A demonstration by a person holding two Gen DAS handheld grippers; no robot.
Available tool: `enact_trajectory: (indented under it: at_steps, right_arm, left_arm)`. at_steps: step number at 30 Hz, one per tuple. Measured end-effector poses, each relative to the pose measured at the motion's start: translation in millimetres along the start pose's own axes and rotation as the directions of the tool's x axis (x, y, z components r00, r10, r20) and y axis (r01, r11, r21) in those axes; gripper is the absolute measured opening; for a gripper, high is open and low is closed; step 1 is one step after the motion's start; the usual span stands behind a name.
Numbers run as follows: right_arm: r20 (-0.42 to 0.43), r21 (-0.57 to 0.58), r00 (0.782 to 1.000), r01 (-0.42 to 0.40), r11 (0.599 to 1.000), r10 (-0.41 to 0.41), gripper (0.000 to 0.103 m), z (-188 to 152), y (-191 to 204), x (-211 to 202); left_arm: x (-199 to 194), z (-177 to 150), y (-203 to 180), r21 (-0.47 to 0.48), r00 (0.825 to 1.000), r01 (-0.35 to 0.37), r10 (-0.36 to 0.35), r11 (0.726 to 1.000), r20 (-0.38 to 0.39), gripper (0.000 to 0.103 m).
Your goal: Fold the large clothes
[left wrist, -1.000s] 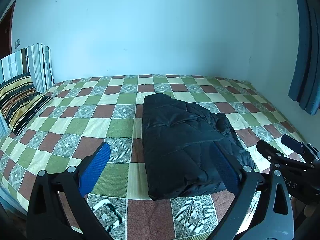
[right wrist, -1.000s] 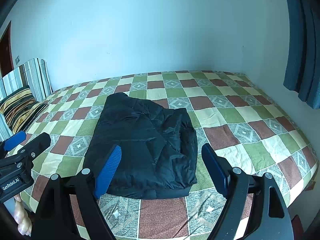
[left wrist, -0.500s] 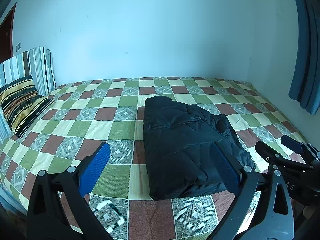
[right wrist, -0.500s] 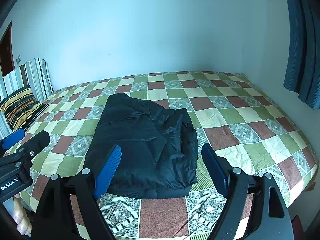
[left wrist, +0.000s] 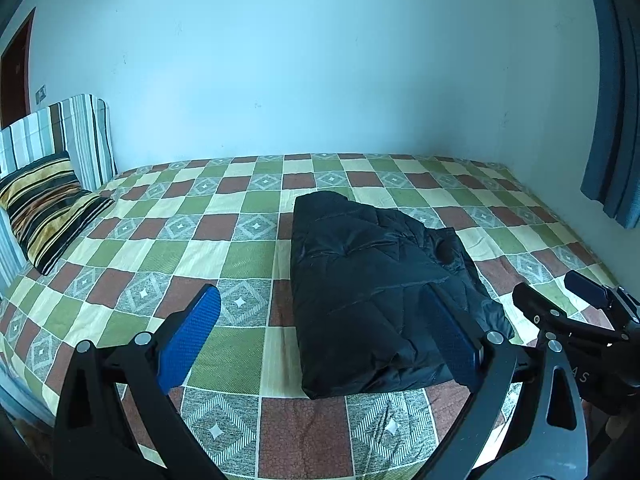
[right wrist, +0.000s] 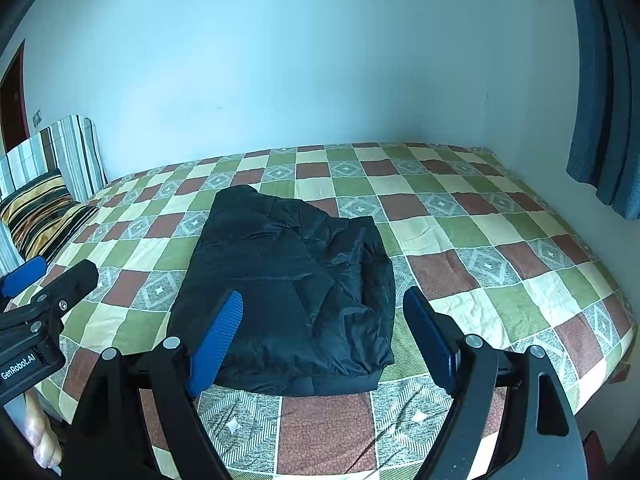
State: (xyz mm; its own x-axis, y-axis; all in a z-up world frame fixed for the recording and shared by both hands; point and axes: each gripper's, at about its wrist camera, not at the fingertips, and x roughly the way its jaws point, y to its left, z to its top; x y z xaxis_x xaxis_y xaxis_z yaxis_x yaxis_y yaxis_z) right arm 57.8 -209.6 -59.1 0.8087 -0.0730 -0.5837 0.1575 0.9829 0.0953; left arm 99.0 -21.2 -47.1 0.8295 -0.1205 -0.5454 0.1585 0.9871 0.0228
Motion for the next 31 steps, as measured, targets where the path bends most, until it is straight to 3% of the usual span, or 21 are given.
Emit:
enact_trajectory:
  at_steps: [18, 25, 31]
  right_arm:
    - [-0.004, -0.015, 1.0, 0.001, 1.0, -0.001, 0.081, -2.4, -4.6, 2.1]
    - [-0.01, -0.017, 1.0, 0.002, 1.0, -0.002, 0.081, -3.7, -7.1, 5.6]
    - [-0.015, 0.006, 1.0, 0.026, 1.0, -0.026, 0.081, -2.4, -24.8, 15.9]
  left_arm:
    - [-0.3, -0.9, -2.7, -0.004, 0.999, 0.031, -0.031, 1.0, 0.009, 0.101]
    - [2.4, -1.7, -4.0, 0.011, 0.999, -0.011, 0.01, 1.0, 0.045, 0.101]
    - [28.0, -1.3, 14.9, -0.008, 0.999, -0.039, 0.039, 0.999, -0.012, 0.101]
